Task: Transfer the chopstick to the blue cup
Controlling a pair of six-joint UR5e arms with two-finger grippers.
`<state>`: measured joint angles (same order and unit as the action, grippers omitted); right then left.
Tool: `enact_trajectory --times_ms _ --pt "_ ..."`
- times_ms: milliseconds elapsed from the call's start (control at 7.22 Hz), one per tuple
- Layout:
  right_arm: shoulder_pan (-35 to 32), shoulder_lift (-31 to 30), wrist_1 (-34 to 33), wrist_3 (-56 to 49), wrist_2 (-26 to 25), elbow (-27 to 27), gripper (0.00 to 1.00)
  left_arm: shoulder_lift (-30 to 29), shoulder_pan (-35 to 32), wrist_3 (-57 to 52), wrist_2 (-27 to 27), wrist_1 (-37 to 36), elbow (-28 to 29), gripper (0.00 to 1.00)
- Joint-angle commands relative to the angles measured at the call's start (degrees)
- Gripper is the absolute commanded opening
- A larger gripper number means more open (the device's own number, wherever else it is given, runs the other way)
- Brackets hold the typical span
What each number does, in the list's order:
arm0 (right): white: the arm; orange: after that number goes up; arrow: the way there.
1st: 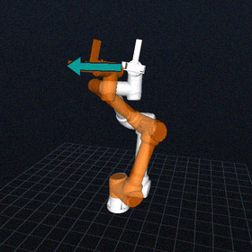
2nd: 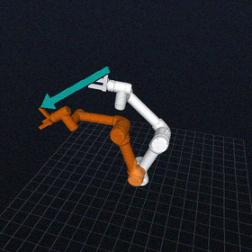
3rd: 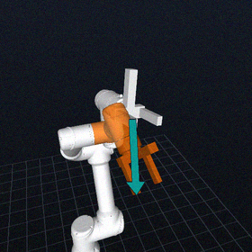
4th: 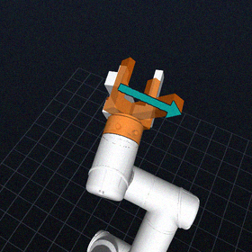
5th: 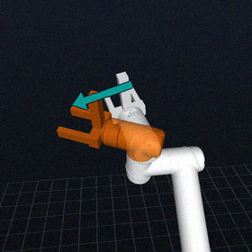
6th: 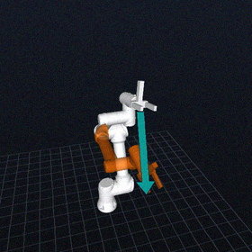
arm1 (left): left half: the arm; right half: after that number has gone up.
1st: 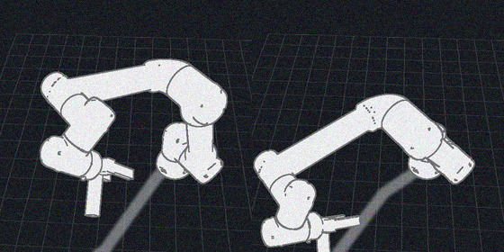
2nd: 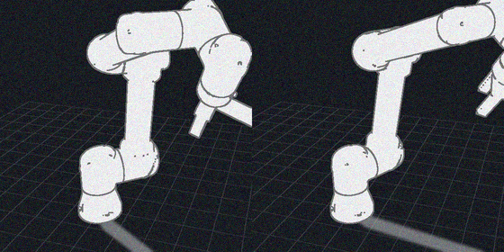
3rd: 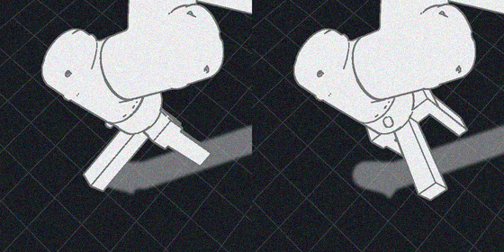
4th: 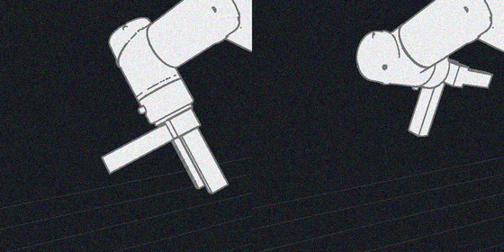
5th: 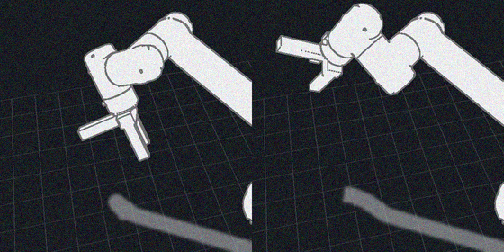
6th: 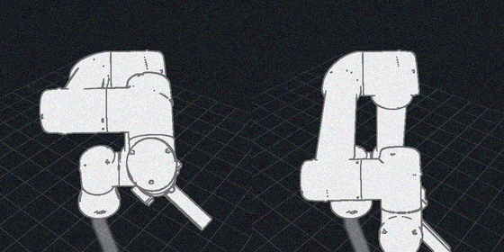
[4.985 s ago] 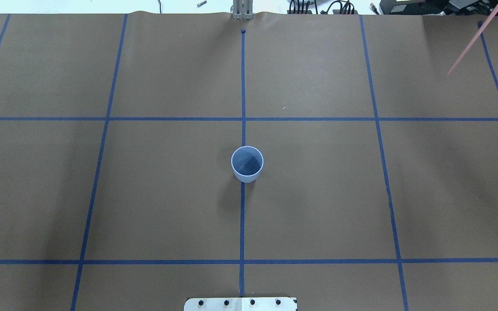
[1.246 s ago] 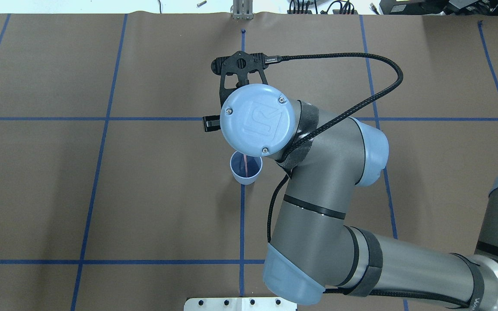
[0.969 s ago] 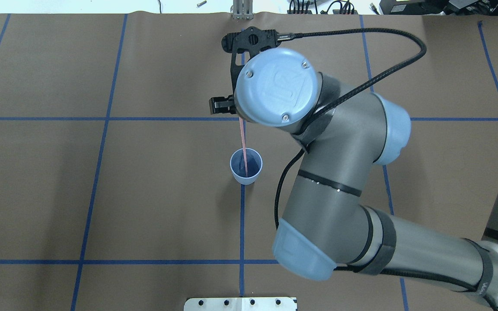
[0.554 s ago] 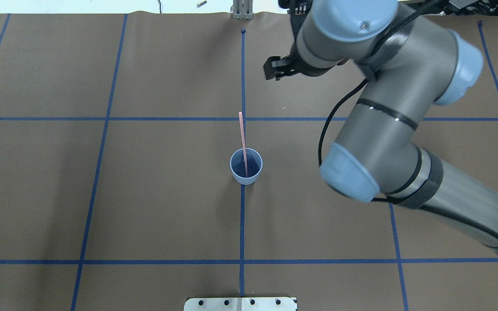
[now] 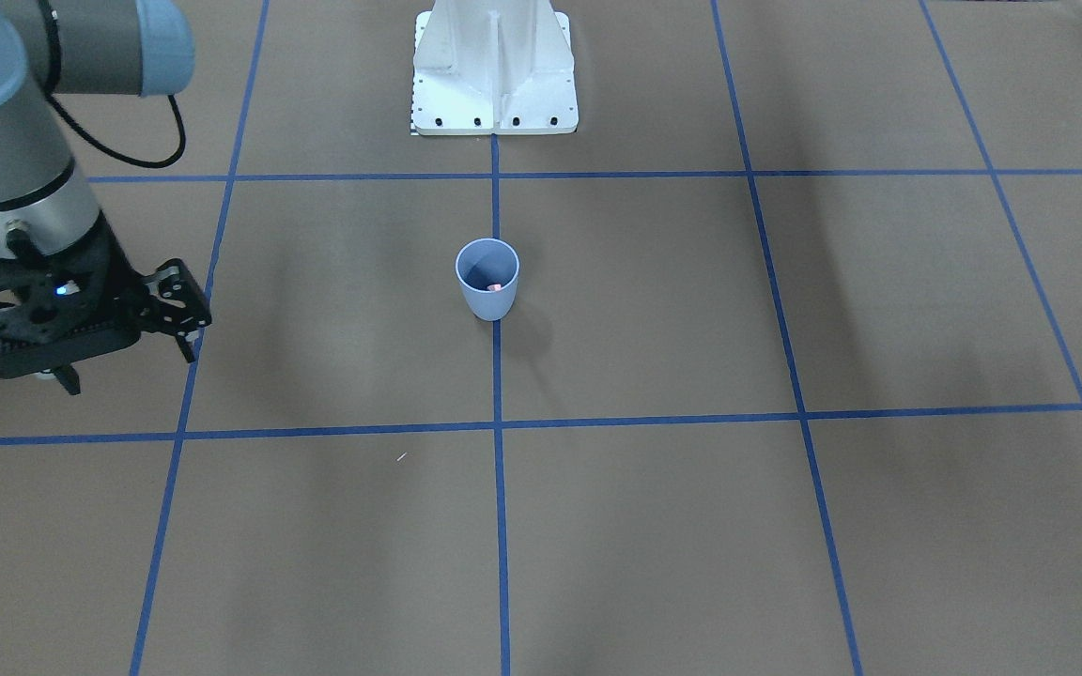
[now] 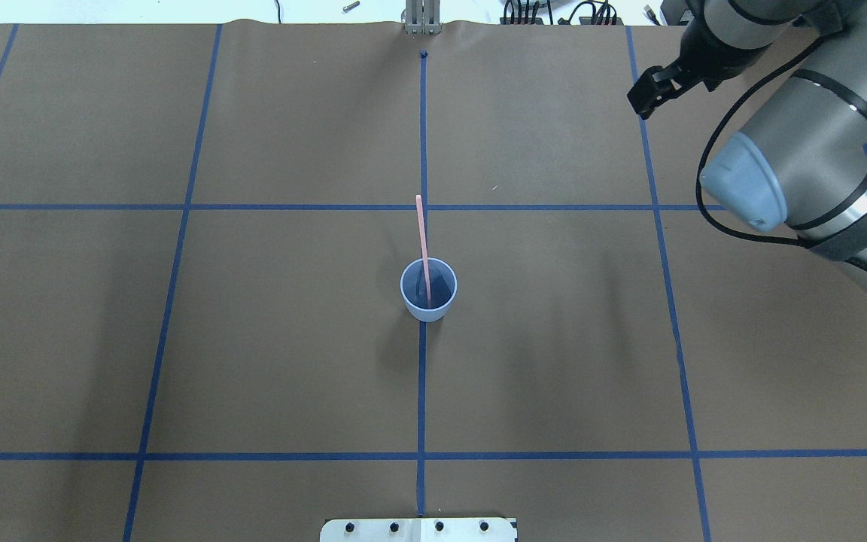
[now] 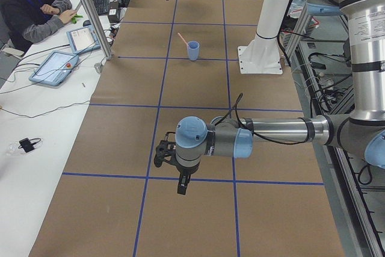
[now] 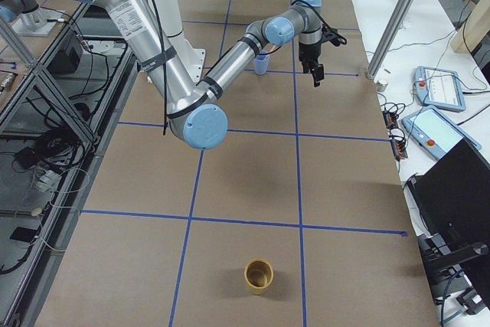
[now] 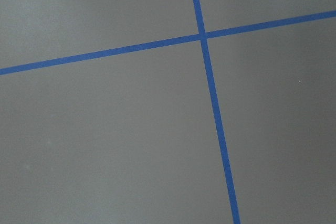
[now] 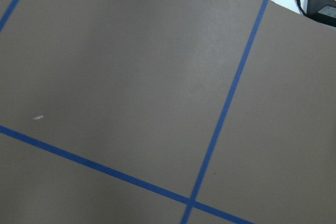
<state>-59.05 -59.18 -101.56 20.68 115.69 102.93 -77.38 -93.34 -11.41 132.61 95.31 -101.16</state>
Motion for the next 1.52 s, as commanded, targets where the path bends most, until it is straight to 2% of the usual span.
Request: enact_trajectory --times_ms 0,138,277,554,831,969,1246,1385 --pt "-5.9 -9.1 0.0 -13.4 3.3 -1.3 1.00 2.4 -0.1 -8.2 -0.2 0.4 -0.7 0.98" --pt "-9.4 -13.4 0.0 -18.5 5.1 -1.1 1.00 2.8 -0.1 -8.6 -0.1 0.1 -0.7 0.98" --pt "-12.2 -18.6 1.3 -18.8 6.5 0.5 1.00 2.8 0.0 -8.7 0.4 0.2 0.3 0.98" --pt "-15.2 -30.7 10.1 -18.4 7.3 2.6 1.00 2.7 0.0 -8.7 0.5 0.1 -0.2 0.98" --pt "-20.2 -42.8 22.2 -18.9 7.4 2.3 1.00 2.8 0.0 -8.7 0.5 0.2 -0.1 0.98" --pt "-21.8 -47.3 26.0 -18.9 7.4 1.9 1.00 2.7 0.0 -8.7 0.5 0.2 -0.8 0.98" --pt "-24.8 -51.5 26.4 -19.1 7.6 2.0 1.00 2.7 0.1 -8.6 0.4 0.2 -0.8 0.98" --pt "-26.4 -51.9 24.8 -19.1 9.4 2.0 1.00 2.7 0.0 -8.6 0.2 0.2 -0.7 0.98"
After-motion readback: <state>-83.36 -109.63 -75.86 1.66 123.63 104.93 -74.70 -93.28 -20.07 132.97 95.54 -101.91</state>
